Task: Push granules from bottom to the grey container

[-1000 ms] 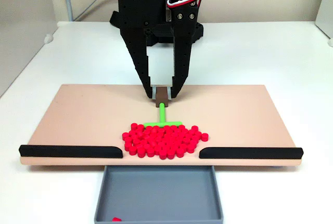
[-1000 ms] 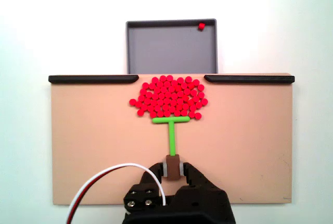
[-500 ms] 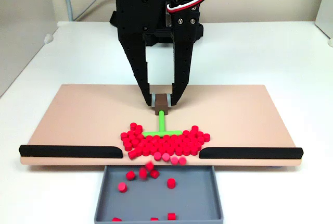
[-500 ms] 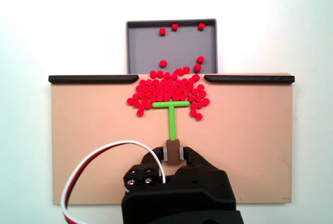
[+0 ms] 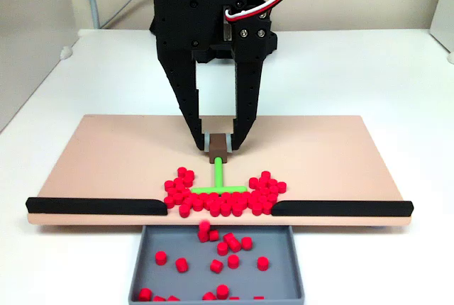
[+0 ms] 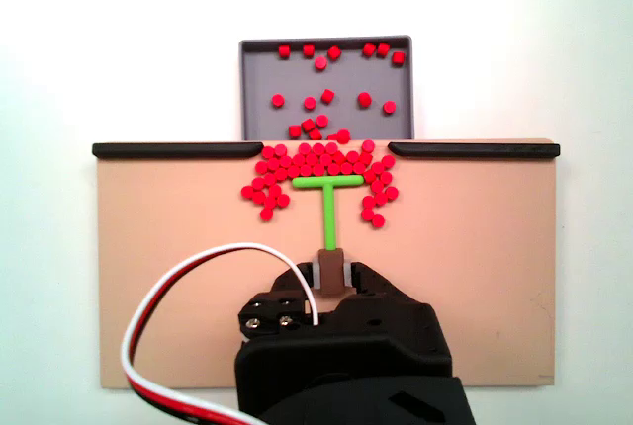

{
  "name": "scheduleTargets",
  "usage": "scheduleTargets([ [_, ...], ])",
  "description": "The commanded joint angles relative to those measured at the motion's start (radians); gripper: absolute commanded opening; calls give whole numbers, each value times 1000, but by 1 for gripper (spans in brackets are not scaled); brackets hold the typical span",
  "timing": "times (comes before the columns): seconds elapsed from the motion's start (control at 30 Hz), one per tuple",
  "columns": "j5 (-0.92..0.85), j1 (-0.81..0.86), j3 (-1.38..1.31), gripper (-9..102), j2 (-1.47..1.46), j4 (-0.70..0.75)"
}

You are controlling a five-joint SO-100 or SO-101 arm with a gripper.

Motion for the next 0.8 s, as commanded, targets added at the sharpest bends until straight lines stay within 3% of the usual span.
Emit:
scheduleTargets([
  [0.0,-8,6,-3,0,-37,3],
  [0.77,11,2,-57,0,-80,3],
])
